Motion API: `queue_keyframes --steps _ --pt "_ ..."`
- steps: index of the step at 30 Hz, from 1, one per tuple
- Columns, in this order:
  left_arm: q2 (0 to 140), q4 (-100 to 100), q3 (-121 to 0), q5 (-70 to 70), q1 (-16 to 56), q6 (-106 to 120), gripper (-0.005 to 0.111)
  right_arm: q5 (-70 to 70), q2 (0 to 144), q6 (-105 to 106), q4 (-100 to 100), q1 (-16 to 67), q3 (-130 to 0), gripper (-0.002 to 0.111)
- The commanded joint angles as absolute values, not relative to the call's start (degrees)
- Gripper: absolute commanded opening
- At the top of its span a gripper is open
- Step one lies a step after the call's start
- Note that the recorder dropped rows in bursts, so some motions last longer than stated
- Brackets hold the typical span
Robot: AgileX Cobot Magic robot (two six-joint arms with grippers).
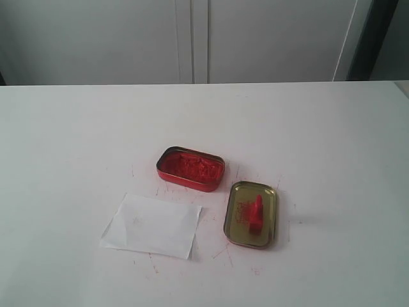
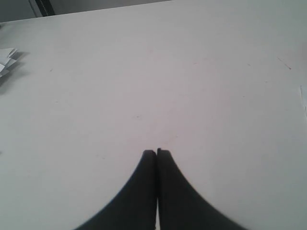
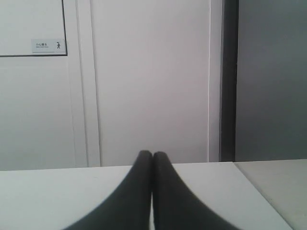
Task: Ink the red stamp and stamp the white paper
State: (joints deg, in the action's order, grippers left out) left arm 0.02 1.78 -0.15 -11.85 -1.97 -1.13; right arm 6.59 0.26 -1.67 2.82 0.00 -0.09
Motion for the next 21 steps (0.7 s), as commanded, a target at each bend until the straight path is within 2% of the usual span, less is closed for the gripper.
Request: queue_keyframes --steps 1,21 --pt "0.0 1.8 0.0 -11.7 -2.0 -1.2 0.000 7.8 0.0 -2.4 2.9 0.0 0.0 0.000" --pt "0.0 1.8 0.0 -11.7 -2.0 -1.2 0.000 8.7 0.0 -2.4 2.9 0.0 0.0 0.000"
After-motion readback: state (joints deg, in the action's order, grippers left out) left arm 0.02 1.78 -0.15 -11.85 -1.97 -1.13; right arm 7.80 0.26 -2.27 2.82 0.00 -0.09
